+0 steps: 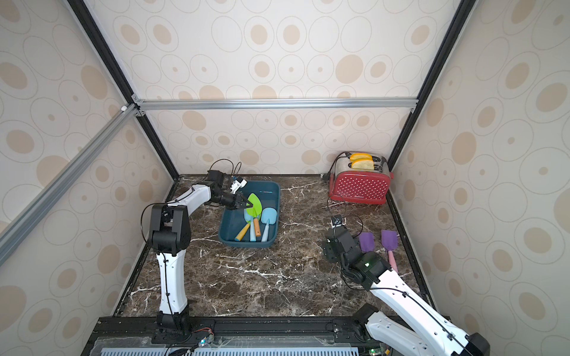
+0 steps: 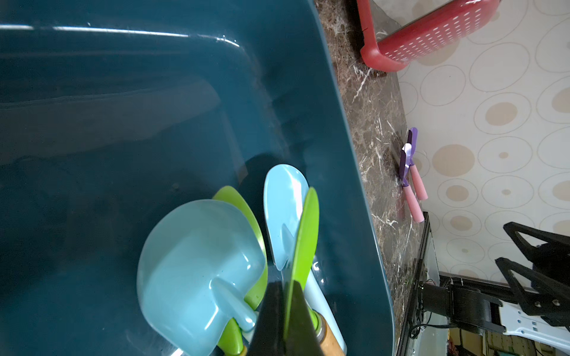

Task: Put the shovel into the storage box
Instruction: Place the shovel in the storage box.

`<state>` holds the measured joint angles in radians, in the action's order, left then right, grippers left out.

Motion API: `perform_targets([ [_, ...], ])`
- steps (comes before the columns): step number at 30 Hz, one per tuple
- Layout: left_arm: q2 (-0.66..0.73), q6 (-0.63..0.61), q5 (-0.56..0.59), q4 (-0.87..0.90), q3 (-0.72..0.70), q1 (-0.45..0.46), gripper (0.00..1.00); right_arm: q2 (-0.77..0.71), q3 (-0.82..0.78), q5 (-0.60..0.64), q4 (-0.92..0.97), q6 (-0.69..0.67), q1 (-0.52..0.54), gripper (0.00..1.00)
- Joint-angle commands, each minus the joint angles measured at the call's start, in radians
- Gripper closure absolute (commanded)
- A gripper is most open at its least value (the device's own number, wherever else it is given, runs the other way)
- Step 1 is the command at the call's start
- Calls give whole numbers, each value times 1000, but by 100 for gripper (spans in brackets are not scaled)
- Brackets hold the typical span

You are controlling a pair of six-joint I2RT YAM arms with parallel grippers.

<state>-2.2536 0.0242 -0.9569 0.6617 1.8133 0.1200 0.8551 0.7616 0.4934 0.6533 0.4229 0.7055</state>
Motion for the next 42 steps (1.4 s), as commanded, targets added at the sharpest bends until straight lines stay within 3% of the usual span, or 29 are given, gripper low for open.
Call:
perform_targets([
  [1,-28,-88,14,112,92,51,100,-4,-24,13,20,32,-9,20],
  [14,-105,-72,97,137,130,92,100,19,-38,0,0,37,-33,20],
  [16,-111,-68,98,137,135,92,96,22,-38,-2,-3,36,-35,20],
  [20,-108,-60,105,133,137,93,76,30,-36,-6,-9,32,-39,19],
  [28,-66,-54,129,134,153,93,59,51,-7,5,-22,16,-71,19],
  [35,15,-65,198,171,198,92,48,108,53,-36,-30,-14,-237,18],
  [42,115,-47,320,145,142,91,40,236,67,-176,-38,-41,-521,17],
])
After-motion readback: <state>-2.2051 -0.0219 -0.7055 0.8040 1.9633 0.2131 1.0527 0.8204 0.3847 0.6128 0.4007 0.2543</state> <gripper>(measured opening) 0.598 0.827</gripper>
